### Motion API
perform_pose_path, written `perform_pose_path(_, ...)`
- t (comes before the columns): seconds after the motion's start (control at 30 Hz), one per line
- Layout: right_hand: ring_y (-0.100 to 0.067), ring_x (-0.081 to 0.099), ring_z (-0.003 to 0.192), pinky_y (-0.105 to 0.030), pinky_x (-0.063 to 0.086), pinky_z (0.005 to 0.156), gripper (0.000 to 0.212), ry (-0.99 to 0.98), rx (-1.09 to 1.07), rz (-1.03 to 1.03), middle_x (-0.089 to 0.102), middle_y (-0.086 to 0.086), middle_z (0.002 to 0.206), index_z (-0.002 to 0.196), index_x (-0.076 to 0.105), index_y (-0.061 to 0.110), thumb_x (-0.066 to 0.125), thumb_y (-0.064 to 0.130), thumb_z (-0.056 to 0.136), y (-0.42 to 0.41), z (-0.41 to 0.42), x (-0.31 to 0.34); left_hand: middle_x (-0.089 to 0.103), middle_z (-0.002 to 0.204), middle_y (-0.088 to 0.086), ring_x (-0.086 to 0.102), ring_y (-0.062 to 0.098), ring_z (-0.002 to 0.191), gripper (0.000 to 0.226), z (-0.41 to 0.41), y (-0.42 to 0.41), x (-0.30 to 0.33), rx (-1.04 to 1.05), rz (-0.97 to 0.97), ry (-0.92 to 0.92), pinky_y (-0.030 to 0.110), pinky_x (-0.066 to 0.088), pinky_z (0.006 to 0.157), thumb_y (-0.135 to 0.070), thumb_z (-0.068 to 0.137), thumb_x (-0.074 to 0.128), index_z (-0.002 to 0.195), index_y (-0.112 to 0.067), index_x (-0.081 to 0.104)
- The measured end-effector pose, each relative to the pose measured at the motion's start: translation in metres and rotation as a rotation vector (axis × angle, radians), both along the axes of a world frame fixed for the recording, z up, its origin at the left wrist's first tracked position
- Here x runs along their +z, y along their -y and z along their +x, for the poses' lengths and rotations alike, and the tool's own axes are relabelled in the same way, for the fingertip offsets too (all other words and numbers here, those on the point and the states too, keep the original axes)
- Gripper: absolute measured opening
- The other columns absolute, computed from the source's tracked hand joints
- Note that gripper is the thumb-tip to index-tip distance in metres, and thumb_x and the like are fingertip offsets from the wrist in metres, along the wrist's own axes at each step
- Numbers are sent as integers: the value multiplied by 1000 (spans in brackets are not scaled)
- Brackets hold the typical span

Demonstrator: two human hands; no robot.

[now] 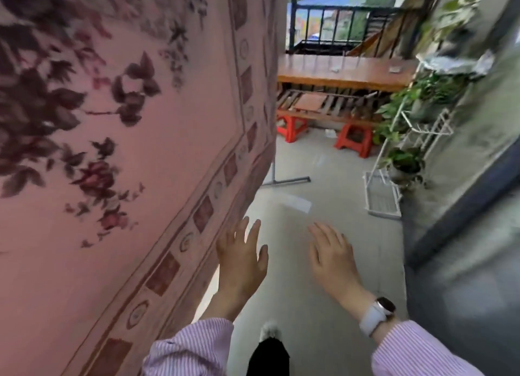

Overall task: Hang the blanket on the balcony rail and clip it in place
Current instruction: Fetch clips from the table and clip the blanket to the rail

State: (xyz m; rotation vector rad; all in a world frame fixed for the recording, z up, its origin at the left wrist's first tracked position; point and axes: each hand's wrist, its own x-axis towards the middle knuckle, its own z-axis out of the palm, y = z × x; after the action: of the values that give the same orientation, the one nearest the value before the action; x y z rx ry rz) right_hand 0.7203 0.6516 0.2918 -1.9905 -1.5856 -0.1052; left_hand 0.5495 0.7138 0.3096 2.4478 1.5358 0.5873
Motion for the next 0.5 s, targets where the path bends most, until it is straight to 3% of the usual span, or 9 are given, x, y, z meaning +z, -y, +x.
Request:
perform_pose_path(0.1,-21,53,95,-36,50,81,37,14,-79,9,69,-7,97,97,67,11,37,24,78,-57,59,-14,62,118,11,57,31,110,42,68,-66,-17,-89,-28,44,51,47,88,-29,79,49,117,-13,57)
perform_pose_path(0.23,-15,52,88,-29,41,79,34,4,-176,-26,69,0,86,89,68,16,38,25,77,-148,133,-15,60,120,14,54,32,113,36,148,-170,-25,-135,-86,90,48,46,92,-17,82,58,117,-7,57)
perform_pose_path(0.33,-19,63,78,-31,50,75,34,21,-217,-65,70,2,82,87,68,17,37,25,76,-204,188,-5,66,109,16,61,34,102,32,207,-238,-23,-178,-73,72,45,51,84,-13,79,63,110,-4,61)
perform_pose_path(0.5,-24,64,68,-31,50,64,33,-21,-372,-100,69,0,73,79,69,17,37,25,77,-268,287,-4,68,103,11,64,31,93,26,313,-325,-22,-291,-101,21,41,50,79,-14,79,63,105,-7,64)
